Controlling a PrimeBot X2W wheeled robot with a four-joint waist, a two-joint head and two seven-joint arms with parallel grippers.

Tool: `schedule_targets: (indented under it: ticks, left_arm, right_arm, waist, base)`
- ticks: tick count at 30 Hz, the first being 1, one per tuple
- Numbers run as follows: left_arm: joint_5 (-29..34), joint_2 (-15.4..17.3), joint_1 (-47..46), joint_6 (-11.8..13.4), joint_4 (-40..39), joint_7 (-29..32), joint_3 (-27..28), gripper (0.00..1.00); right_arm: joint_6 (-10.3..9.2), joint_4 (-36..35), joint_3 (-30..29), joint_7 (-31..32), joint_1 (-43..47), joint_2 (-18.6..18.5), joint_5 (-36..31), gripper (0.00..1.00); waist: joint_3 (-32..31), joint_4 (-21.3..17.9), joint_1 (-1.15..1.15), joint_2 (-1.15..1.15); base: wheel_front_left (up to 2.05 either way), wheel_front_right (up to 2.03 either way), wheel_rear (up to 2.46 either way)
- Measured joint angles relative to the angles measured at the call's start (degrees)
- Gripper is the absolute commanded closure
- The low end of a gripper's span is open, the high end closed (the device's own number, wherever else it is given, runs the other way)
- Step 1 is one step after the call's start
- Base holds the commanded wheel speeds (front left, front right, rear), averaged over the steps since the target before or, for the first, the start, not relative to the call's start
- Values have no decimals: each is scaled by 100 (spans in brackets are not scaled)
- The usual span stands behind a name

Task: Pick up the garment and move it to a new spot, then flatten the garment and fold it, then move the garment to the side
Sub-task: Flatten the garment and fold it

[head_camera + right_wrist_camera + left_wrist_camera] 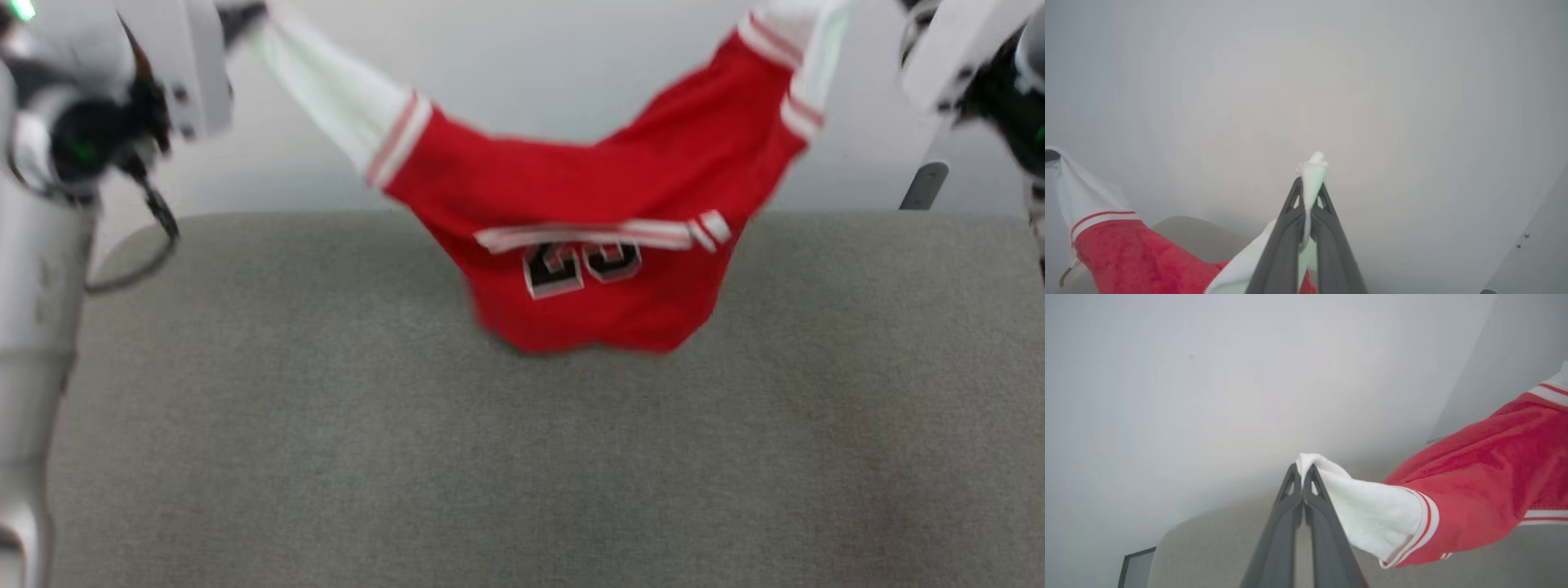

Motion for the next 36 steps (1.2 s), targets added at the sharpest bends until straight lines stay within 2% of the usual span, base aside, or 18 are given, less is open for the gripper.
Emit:
schedule_targets:
  ticks: [6,14,18,21,23,26,32,36]
  left_arm:
    - [108,-70,-689,-57,341,-463,-32,100]
    - [-23,-156,-1052,-69,578,-401,-158,100]
    - [-31,-149,-1218,-70,564,-412,-191,100]
    - [66,-170,-1418,-70,553,-635,-190,100]
    - [172,-223,-1593,-70,612,-917,-204,100]
    - [275,-479,-1891,-70,881,-1515,-211,100]
    - [649,-902,-2991,-86,1559,-3088,-199,100]
    - [791,-1027,-3775,-89,1857,-4123,-87,100]
  right_arm:
    - [0,355,188,-633,-541,44,165,100]
    - [0,738,348,-657,-941,-42,573,100]
    - [0,888,358,-569,-1219,-126,561,100]
    - [0,1025,404,-745,-1581,-156,302,100]
    - [0,1137,538,-1020,-1830,-160,36,100]
    - [2,1441,770,-1704,-2156,-142,-469,100]
    - [2,2302,677,-3673,-3159,-133,-1625,100]
    - [2,2454,447,-4007,-3699,-209,-2516,100]
  waist:
    - [-74,66,0,0]
    - [18,155,0,0]
    - [231,189,0,0]
    - [496,216,0,0]
    - [718,227,0,0]
    - [1103,224,0,0]
    - [1950,203,0,0]
    - [2507,218,0,0]
  base:
    - [0,0,0]
    - [0,0,0]
    - [0,0,0]
    - [0,0,0]
    - [0,0,0]
    - [0,0,0]
    - [0,0,0]
    - [0,0,0]
